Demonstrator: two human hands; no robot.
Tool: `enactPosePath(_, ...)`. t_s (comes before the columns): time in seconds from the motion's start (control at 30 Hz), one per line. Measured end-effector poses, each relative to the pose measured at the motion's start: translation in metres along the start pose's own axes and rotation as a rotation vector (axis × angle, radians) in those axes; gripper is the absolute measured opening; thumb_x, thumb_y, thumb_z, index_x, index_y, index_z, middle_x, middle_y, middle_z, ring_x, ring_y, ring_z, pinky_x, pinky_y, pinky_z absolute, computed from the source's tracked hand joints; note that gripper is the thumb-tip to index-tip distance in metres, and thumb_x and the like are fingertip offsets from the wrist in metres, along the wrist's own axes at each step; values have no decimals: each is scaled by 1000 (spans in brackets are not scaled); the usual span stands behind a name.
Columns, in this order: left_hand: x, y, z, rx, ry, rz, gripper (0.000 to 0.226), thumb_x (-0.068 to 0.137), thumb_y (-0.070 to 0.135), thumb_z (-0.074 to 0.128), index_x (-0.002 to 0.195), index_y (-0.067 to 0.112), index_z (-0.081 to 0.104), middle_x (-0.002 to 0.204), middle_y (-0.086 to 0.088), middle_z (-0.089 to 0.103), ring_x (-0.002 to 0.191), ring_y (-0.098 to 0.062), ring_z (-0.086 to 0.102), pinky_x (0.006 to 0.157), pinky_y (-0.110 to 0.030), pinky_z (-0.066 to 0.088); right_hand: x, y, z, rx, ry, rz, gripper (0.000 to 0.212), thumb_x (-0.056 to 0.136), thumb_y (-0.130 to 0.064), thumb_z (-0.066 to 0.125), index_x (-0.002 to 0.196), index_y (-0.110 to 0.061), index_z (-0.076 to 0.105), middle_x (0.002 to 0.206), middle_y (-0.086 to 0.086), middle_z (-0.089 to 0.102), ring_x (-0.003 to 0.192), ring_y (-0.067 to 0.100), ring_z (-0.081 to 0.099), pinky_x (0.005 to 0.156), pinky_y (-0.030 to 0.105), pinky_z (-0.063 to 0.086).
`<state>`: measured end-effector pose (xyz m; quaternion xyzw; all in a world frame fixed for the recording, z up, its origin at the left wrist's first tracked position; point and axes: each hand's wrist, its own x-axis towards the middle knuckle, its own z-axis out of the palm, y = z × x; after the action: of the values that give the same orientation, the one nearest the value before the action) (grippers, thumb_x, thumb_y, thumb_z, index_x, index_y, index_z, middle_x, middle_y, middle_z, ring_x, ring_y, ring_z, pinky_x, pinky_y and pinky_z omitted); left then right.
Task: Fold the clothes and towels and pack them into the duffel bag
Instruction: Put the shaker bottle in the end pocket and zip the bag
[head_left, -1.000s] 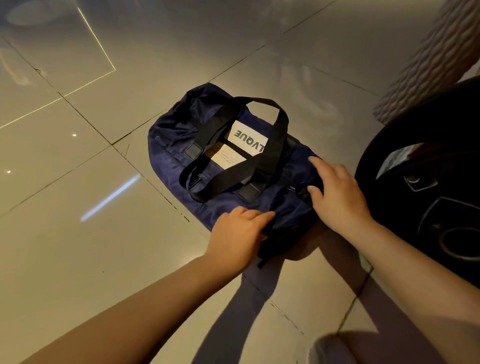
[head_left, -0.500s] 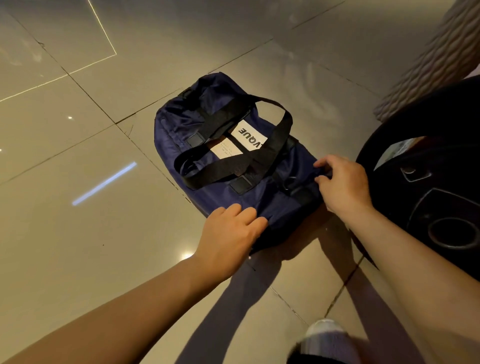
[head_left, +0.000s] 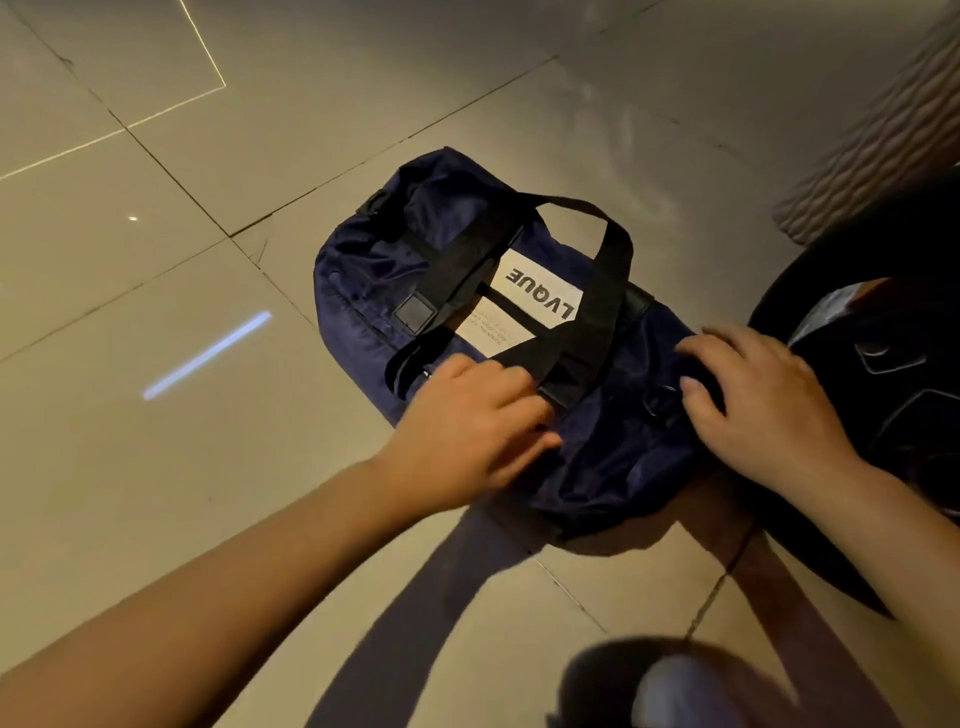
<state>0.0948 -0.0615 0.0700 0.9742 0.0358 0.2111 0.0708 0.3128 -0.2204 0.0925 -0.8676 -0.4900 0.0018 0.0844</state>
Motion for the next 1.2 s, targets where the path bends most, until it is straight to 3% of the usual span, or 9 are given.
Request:
enactPosePath(0.1,9,-69,-22,65,38,-228,29,91,36,50,94,14,69,87,-6,65,72,-27,60,62,-37,44,23,-9,0,155,-70,210,42,101,-33,41,138,-15,46,130,17,56,118,37,52,92,42,42)
enactPosePath(0.2,41,-115,-31,144,23,-362,24,91,30,52,104,16,67,97,-9,65,83,-32,59,66,-34,35,52,-6,6,141,-234,335,33,101,-30,44,123,-11,60,117,19,63,107,37,56,77,34,40)
enactPosePath(0.37,122,-157,-29,257,-13,-398,36,101,32,41,133,20,54,131,-12,53,115,-37,48,85,-44,39,64,-1,-3,171,-190,368,16,85,-21,71,100,-13,70,96,9,67,94,30,59,70,27,34)
enactPosePath(0.5,170,-176,-4,343,-226,-321,40,103,30,36,143,28,43,143,-10,43,130,-34,37,94,-50,38,59,7,-9,210,-142,373,23,73,-19,81,84,-17,61,73,-7,51,78,21,51,62,29,31)
enactPosePath(0.63,172,-213,25,257,-423,-412,38,101,26,41,138,21,49,132,-18,52,120,-40,45,96,-50,42,58,14,-3,199,-147,335,27,77,-21,78,90,-17,55,80,-5,53,79,18,49,62,31,32)
enactPosePath(0.73,168,-226,24,203,-348,-496,30,98,18,47,125,14,60,116,-21,57,106,-41,52,81,-41,42,60,20,-2,158,-174,233,28,84,-28,72,100,-21,51,92,-4,53,84,14,46,66,29,31)
enactPosePath(0.83,165,-229,20,281,-234,-537,24,95,16,52,114,13,66,109,-18,60,99,-39,55,69,-37,38,65,27,-7,189,-177,170,24,84,-30,71,97,-24,52,84,-10,45,79,12,43,60,26,27)
enactPosePath(1.03,168,-213,37,319,-178,-627,23,95,16,53,114,12,65,111,-18,58,101,-40,53,67,-39,40,66,37,4,164,-194,175,29,83,-36,72,99,-19,54,89,-6,49,85,15,48,65,27,29)
enactPosePath(1.2,152,-199,18,225,-127,-667,40,90,20,64,126,11,49,125,-19,46,111,-41,46,78,-48,44,58,36,10,-164,-147,90,41,82,-47,67,104,-16,54,98,5,56,94,28,53,80,38,39)
